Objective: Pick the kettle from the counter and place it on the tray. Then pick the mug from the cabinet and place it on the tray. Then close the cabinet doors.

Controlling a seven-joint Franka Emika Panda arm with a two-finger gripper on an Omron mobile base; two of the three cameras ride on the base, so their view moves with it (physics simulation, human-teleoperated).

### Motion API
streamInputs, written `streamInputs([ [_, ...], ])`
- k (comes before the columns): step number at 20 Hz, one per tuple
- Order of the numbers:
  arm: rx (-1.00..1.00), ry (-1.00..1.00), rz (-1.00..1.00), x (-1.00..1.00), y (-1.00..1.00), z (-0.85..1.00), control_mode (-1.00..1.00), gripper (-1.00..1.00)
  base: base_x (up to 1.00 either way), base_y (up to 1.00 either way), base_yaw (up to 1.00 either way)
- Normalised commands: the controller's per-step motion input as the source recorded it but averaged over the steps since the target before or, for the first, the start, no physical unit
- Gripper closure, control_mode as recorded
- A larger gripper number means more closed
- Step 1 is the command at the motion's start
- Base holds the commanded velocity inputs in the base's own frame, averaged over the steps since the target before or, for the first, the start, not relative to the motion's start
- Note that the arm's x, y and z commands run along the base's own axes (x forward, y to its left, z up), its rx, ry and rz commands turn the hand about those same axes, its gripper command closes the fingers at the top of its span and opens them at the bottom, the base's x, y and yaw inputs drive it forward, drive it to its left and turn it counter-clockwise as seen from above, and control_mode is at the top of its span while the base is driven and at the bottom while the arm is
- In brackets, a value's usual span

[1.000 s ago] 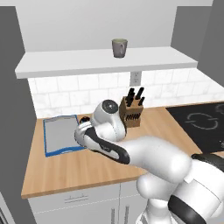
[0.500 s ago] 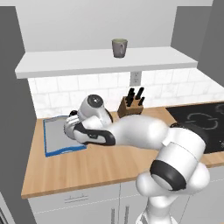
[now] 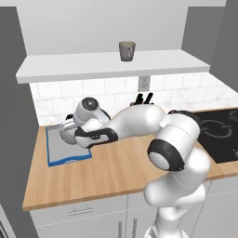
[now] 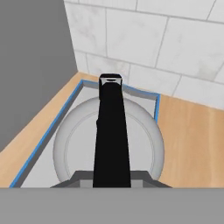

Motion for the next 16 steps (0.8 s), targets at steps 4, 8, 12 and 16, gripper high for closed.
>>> streamInputs([
  [4,0.00,0.00,0.00,0.36,0.24,-0.06,-1.00,1.00,0.00,0.00,0.00],
  [8,0.00,0.00,0.00,0.32,0.20,-0.13,-1.00,1.00,0.00,0.00,0.00],
  [12,0.00,0.00,0.00,0.30,0.15,-0.17,-1.00,1.00,0.00,0.00,0.00],
  [16,0.00,0.00,0.00,0.22,0.08,-0.19,-1.00,1.00,0.00,0.00,0.00],
])
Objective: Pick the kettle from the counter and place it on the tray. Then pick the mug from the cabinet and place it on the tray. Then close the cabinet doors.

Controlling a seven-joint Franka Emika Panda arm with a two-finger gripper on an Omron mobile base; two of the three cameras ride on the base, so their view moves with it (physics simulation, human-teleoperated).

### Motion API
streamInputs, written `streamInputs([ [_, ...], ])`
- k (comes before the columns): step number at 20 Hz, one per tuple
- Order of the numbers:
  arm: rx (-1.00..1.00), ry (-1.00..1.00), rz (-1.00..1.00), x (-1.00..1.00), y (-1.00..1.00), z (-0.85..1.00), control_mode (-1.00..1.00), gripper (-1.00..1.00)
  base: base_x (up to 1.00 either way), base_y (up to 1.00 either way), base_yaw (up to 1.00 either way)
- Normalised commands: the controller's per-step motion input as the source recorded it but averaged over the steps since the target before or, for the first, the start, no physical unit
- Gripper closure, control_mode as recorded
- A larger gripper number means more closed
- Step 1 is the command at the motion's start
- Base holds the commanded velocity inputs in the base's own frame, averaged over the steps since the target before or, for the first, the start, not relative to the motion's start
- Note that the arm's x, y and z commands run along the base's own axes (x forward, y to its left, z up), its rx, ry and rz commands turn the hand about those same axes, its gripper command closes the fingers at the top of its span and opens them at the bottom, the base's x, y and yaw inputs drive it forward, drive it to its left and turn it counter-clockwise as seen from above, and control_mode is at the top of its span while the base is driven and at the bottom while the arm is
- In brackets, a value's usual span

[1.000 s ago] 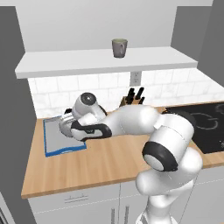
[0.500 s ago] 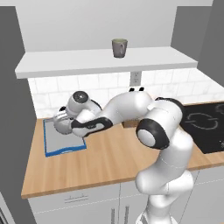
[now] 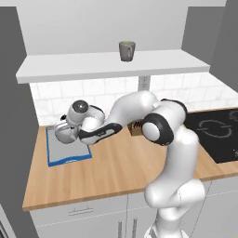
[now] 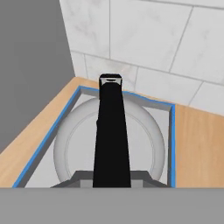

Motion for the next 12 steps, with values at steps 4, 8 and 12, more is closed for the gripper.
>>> streamInputs([
  [4,0.00,0.00,0.00,0.28,0.00,-0.09,-1.00,1.00,0.00,0.00,0.00],
  [8,0.00,0.00,0.00,0.27,0.00,-0.07,-1.00,1.00,0.00,0.00,0.00],
  [12,0.00,0.00,0.00,0.27,0.00,0.00,-1.00,1.00,0.00,0.00,0.00],
])
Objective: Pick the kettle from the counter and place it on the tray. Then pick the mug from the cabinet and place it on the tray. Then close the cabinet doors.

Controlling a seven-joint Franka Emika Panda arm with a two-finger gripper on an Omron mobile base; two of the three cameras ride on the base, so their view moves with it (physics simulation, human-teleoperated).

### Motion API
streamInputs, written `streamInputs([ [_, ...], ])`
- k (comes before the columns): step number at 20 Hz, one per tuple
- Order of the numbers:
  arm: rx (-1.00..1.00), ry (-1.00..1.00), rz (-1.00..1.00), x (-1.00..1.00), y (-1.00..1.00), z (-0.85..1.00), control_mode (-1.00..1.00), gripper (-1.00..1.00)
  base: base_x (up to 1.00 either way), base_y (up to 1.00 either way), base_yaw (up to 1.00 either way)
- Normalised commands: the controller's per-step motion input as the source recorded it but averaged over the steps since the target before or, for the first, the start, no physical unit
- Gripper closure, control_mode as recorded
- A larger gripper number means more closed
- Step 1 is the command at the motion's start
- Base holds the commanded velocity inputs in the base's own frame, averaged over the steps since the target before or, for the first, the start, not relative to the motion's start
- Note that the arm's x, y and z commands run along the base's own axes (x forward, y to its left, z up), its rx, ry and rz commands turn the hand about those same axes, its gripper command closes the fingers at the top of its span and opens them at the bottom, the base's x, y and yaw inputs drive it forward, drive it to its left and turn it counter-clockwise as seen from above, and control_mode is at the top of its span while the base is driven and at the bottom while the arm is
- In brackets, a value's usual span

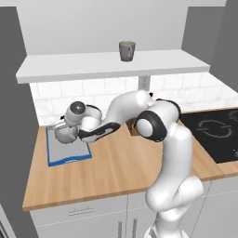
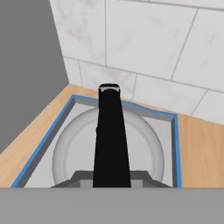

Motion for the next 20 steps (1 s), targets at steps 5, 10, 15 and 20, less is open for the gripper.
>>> streamInputs([
  [5,0.00,0.00,0.00,0.21,0.00,-0.01,-1.00,1.00,0.00,0.00,0.00],
  [10,0.00,0.00,0.00,0.20,0.00,-0.01,-1.00,1.00,0.00,0.00,0.00],
  [15,0.00,0.01,0.00,0.10,0.03,-0.22,-1.00,1.00,0.00,0.00,0.00],
  [20,0.00,0.00,0.00,0.05,0.06,-0.16,-1.00,-1.00,0.00,0.00,0.00],
])
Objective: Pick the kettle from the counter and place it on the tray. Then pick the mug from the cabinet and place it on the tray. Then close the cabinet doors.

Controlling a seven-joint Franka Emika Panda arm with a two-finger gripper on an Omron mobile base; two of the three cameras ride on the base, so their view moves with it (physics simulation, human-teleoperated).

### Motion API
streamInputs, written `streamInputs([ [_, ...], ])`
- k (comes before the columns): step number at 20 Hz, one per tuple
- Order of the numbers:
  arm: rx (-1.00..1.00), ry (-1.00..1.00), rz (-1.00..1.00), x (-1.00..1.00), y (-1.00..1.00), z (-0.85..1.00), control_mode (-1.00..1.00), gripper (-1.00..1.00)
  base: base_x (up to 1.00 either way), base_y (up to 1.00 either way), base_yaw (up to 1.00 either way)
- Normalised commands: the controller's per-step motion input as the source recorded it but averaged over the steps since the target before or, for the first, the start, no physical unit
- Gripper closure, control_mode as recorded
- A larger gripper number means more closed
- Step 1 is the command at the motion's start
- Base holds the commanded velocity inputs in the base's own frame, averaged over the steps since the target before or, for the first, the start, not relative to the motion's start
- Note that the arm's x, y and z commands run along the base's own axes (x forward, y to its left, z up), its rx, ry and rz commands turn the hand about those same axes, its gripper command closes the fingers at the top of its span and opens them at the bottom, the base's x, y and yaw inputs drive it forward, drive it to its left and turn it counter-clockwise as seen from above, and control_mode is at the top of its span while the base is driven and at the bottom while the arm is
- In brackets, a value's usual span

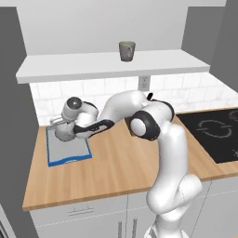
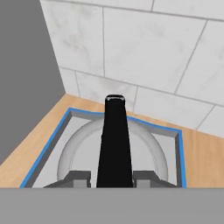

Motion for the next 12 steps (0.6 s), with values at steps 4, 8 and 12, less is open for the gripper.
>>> streamInputs([
  [4,0.00,0.00,0.00,0.00,0.00,-0.07,-1.00,-1.00,0.00,0.00,0.00],
  [8,0.00,0.00,0.00,0.00,0.00,0.00,-1.00,-1.00,0.00,0.00,0.00],
  [12,0.00,-0.07,0.00,-0.04,0.00,0.11,-1.00,-1.00,0.00,0.00,0.00],
])
